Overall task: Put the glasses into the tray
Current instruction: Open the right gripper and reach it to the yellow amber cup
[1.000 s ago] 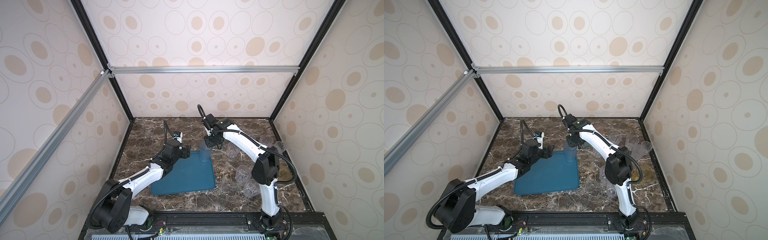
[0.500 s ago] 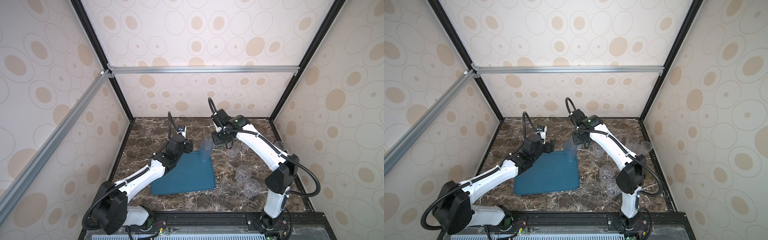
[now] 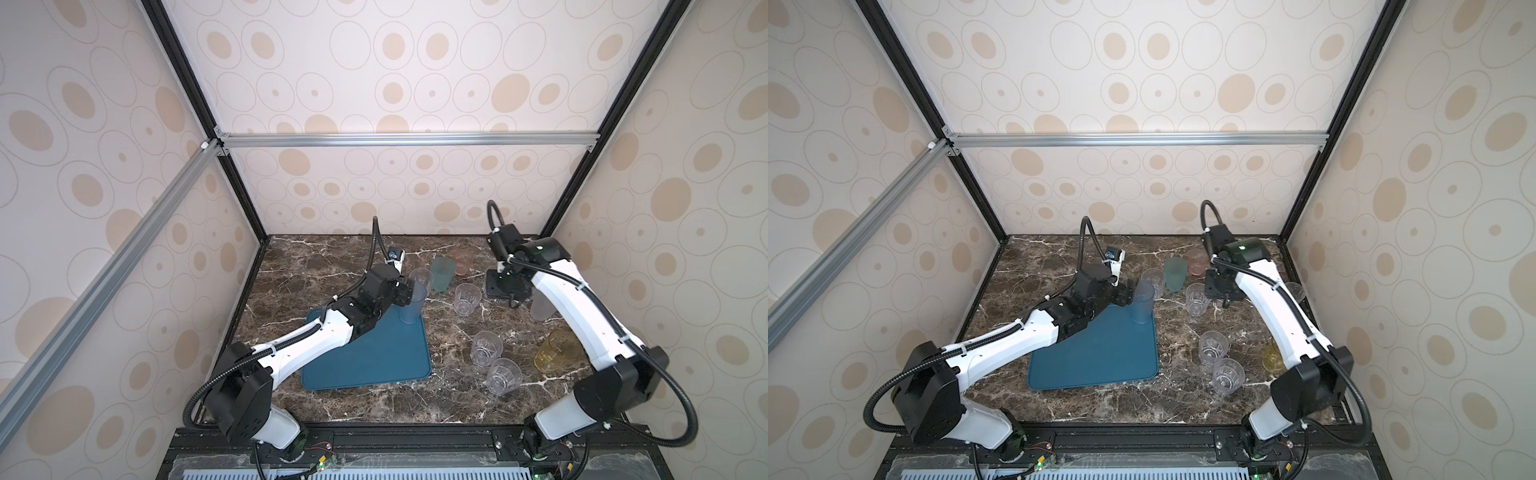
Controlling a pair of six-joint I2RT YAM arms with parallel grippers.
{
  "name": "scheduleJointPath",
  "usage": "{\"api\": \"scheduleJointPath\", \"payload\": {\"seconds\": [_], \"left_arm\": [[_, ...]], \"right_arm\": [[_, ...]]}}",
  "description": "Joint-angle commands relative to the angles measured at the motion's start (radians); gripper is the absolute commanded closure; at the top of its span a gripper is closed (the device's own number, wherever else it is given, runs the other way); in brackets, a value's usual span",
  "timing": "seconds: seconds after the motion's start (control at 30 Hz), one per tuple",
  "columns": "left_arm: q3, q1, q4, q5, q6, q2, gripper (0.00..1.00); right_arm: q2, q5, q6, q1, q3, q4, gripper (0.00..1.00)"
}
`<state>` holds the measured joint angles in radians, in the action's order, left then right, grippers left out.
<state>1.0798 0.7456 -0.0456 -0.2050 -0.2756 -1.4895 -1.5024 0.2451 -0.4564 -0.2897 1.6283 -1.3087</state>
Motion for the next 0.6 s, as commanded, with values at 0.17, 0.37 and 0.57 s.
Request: {"api": "scheduleJointPath", "payload": {"seconds": [0.17,0.37,0.57], "left_arm": [[-0.001,0.011,-0.007,0.006,0.023,0.004,0.23],[-0.020,0.011,-0.005,-0.010,0.045,0.013,0.21],[-0.037,0.012,-0.013,-0.020,0.055,0.018,0.20]], "right_arm": [[0.184,-0.001,0.001,0.272,-0.153,-0.144,0.49],[0.235,-0.019,-0.012,0.378,-0.245,-0.108,0.48],[0.227,-0.098,-0.017,0.425,-0.362,-0.016,0.52]]}}
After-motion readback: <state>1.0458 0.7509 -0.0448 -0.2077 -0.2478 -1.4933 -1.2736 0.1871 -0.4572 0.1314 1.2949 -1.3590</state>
